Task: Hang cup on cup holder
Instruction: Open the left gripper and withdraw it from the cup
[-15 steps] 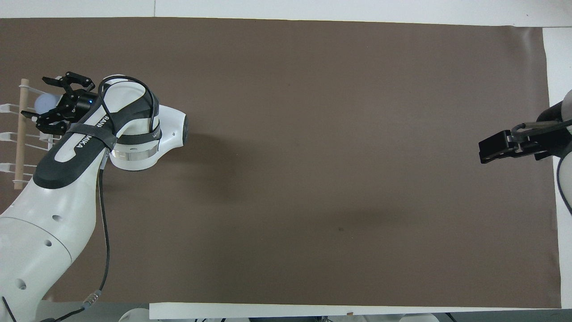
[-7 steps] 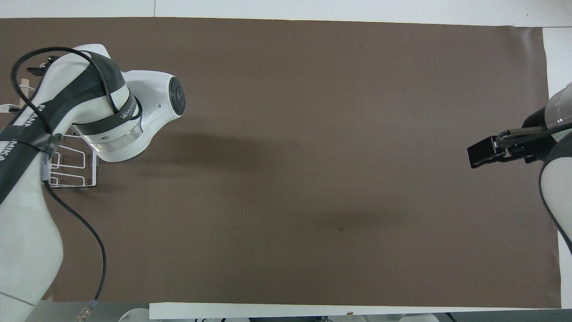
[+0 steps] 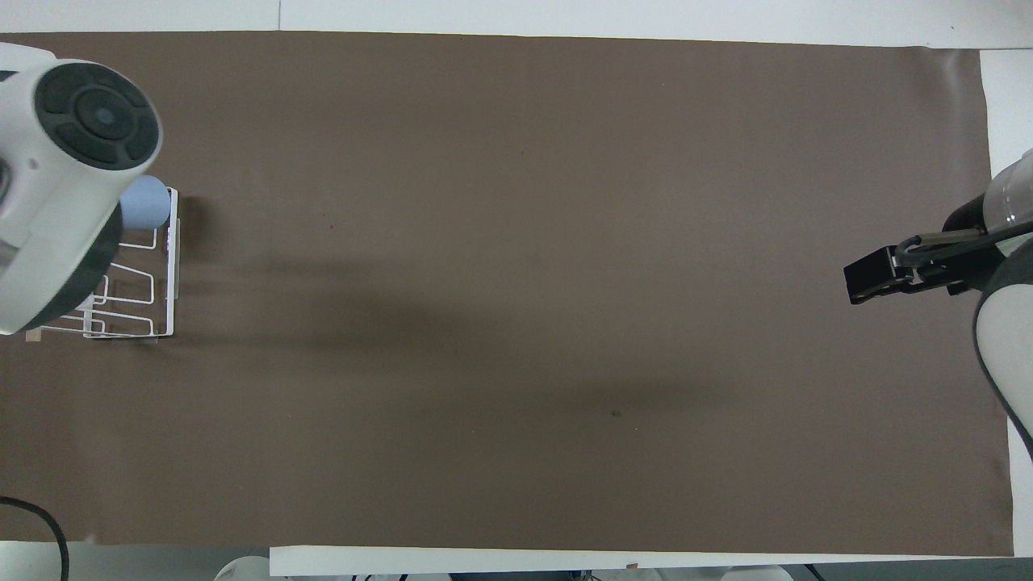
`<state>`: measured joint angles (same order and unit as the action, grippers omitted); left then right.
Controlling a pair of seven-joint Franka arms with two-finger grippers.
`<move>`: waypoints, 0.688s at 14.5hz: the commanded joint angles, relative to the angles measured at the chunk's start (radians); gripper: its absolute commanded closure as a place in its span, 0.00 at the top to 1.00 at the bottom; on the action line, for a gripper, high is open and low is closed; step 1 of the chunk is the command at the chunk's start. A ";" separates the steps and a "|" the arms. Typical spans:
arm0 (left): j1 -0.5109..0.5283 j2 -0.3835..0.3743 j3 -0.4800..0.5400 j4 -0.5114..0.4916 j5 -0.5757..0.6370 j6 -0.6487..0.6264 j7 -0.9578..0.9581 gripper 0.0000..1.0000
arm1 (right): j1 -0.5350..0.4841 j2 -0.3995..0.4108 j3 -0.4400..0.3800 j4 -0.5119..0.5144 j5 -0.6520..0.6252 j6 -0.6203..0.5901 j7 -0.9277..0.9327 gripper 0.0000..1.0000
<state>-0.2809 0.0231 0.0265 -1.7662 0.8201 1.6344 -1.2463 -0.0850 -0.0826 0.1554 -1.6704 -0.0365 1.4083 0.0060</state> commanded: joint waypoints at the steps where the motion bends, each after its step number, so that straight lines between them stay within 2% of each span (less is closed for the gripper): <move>1: 0.084 -0.031 0.000 0.017 -0.142 0.038 0.232 1.00 | -0.013 -0.023 0.003 -0.025 0.018 0.001 -0.021 0.99; 4: 0.100 -0.077 0.003 0.017 -0.345 0.028 0.408 1.00 | -0.013 -0.023 0.003 -0.023 0.018 0.001 -0.021 0.99; 7: 0.179 -0.095 -0.008 0.030 -0.534 0.030 0.607 1.00 | -0.013 -0.023 0.003 -0.023 0.018 0.001 -0.021 0.99; 10: 0.306 -0.095 -0.100 0.077 -0.697 -0.007 0.871 1.00 | -0.013 -0.023 0.003 -0.023 0.018 0.001 -0.023 0.99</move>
<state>-0.0593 -0.0701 0.0003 -1.7347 0.2045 1.6587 -0.5086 -0.0850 -0.0828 0.1554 -1.6707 -0.0365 1.4083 0.0060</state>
